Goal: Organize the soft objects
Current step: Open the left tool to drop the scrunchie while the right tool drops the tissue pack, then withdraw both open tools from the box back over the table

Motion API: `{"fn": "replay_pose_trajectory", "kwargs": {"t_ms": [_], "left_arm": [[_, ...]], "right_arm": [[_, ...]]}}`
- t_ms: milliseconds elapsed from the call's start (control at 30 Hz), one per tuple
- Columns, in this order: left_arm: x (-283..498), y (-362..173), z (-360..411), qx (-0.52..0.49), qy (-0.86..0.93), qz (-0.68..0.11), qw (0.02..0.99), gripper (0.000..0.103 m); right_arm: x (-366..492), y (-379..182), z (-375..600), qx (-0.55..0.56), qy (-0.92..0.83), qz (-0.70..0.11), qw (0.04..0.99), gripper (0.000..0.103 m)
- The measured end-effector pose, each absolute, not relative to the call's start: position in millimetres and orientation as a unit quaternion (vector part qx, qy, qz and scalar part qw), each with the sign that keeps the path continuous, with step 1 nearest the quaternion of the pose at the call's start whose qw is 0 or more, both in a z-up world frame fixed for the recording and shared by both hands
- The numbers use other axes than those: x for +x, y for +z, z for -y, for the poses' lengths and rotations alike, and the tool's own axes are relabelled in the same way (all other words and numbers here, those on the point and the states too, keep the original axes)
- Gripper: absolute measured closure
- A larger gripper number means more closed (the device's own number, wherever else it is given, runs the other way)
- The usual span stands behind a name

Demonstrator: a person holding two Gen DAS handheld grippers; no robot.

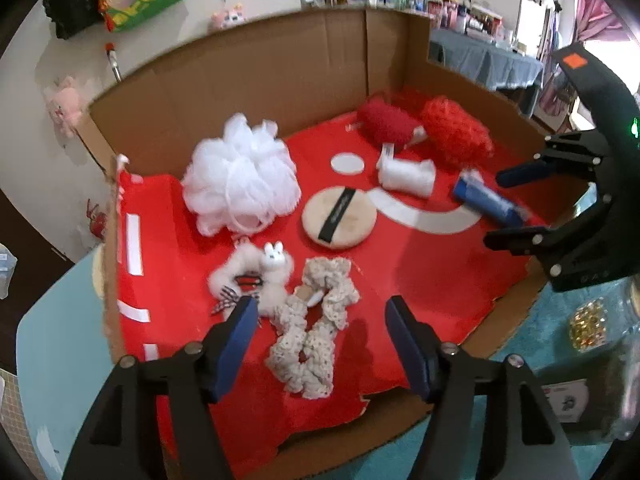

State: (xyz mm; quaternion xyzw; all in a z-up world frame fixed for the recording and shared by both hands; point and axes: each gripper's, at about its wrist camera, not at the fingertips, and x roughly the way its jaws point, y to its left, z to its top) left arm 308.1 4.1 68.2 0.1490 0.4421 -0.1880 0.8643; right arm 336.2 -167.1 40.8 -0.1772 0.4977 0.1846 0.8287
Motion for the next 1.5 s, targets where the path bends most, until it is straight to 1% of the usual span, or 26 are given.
{"fn": "replay_pose_trajectory", "kwargs": {"t_ms": [67,167,267,400,467,500,567,767,800,900,1200,1400,1500], "left_arm": [[302,79,-7,0.144,-0.183,-0.427,0.873,0.025],[285,100,-10,0.131,-0.179,-0.395,0.892,0.018],[265,123,-13,0.111,-0.173,-0.362,0.909,0.011],[231,156,-16,0.085,-0.168,-0.317,0.93,0.007],[209,171,-17,0.071,-0.165,-0.292,0.939,0.001],[199,177,-16,0.066,-0.163,-0.28,0.944,0.0],[178,187,-15,0.059,-0.16,-0.261,0.95,0.0],[123,207,-14,0.027,-0.156,-0.222,0.962,0.0],[113,208,-13,0.023,-0.152,-0.214,0.965,0.0],[89,207,-12,0.012,-0.147,-0.197,0.969,0.0],[31,175,-9,-0.022,-0.123,-0.172,0.977,0.0],[21,139,-8,-0.031,-0.119,-0.194,0.973,0.0],[23,119,-9,-0.034,-0.107,-0.212,0.971,0.0]], "right_arm": [[333,49,168,-0.167,0.184,-0.494,0.833,0.039],[323,72,173,-0.164,0.166,-0.474,0.849,0.039],[310,94,182,-0.147,0.161,-0.455,0.863,0.029],[279,133,191,-0.119,0.15,-0.418,0.888,0.028],[264,150,196,-0.107,0.148,-0.4,0.898,0.026],[253,159,197,-0.102,0.147,-0.388,0.904,0.021],[229,173,198,-0.096,0.148,-0.363,0.915,0.016],[153,206,206,-0.07,0.152,-0.303,0.938,0.014],[140,209,208,-0.062,0.153,-0.294,0.942,0.012],[108,210,213,-0.044,0.149,-0.27,0.95,0.007],[35,177,215,-0.02,0.117,-0.221,0.968,0.007],[15,140,209,-0.009,0.107,-0.211,0.972,0.006],[18,118,206,-0.005,0.096,-0.22,0.971,0.006]]}}
